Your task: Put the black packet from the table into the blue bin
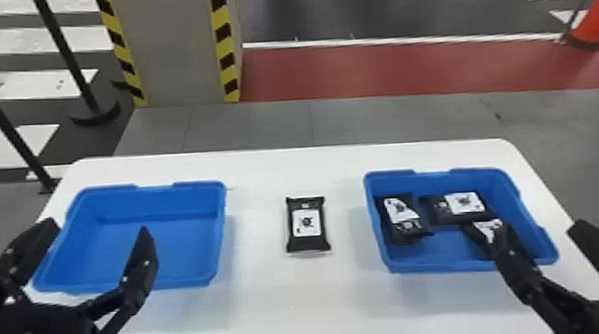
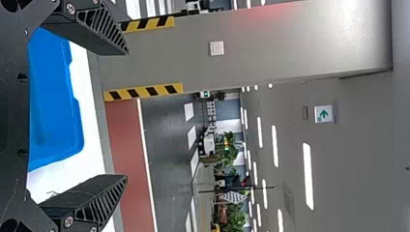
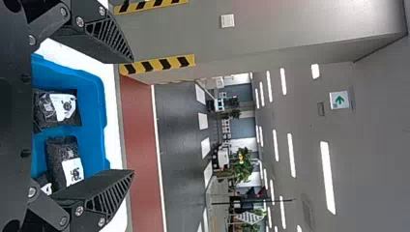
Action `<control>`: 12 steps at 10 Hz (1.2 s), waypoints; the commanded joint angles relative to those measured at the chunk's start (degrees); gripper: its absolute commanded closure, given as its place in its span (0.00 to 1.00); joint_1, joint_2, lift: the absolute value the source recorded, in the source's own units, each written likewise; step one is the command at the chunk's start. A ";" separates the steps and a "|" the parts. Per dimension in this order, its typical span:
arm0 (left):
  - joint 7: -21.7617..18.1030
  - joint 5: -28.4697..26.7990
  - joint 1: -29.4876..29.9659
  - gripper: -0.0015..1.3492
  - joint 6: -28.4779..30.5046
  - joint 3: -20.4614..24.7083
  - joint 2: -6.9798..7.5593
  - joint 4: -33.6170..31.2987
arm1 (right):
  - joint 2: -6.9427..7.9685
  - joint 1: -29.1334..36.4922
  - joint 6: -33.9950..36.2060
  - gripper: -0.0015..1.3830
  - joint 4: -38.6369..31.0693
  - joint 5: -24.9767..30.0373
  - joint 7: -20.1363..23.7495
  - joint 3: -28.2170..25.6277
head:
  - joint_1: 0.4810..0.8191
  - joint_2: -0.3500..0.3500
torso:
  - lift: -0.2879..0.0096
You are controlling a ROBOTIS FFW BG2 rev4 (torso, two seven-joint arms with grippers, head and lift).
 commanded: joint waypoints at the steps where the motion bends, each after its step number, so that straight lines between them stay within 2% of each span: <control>1: -0.09 0.00 0.04 0.09 -0.10 0.11 0.00 -0.09 | 0.00 0.12 -0.06 0.16 0.00 0.13 0.00 0.11 | 0.63 0.46 | 0.60; 6: 0.00 0.12 0.18 0.09 -0.10 0.45 -0.26 0.05 | 0.00 -0.02 0.08 0.16 0.00 0.13 0.00 0.11 | 0.63 0.46 | 0.60; 8: 0.00 0.23 0.32 0.09 -0.24 0.56 -0.26 -0.09 | -0.26 -1.43 2.76 0.16 -0.28 0.24 0.00 0.11 | 0.63 0.47 | 0.60; 9: 0.00 0.23 0.32 0.09 -0.38 0.56 -0.26 -0.09 | -0.53 -3.26 5.29 0.16 0.42 -0.22 0.36 0.11 | 0.63 0.47 | 0.60; 11: 0.00 0.34 0.32 0.09 -0.38 0.45 -0.26 -0.09 | -1.76 -12.12 12.88 0.16 6.89 -1.13 5.19 0.11 | 0.63 0.49 | 0.60; 12: -0.09 0.23 0.18 0.09 -0.24 0.33 -0.26 -0.09 | -2.02 -16.34 17.24 0.16 8.58 1.04 5.72 0.91 | 0.63 0.50 | 0.60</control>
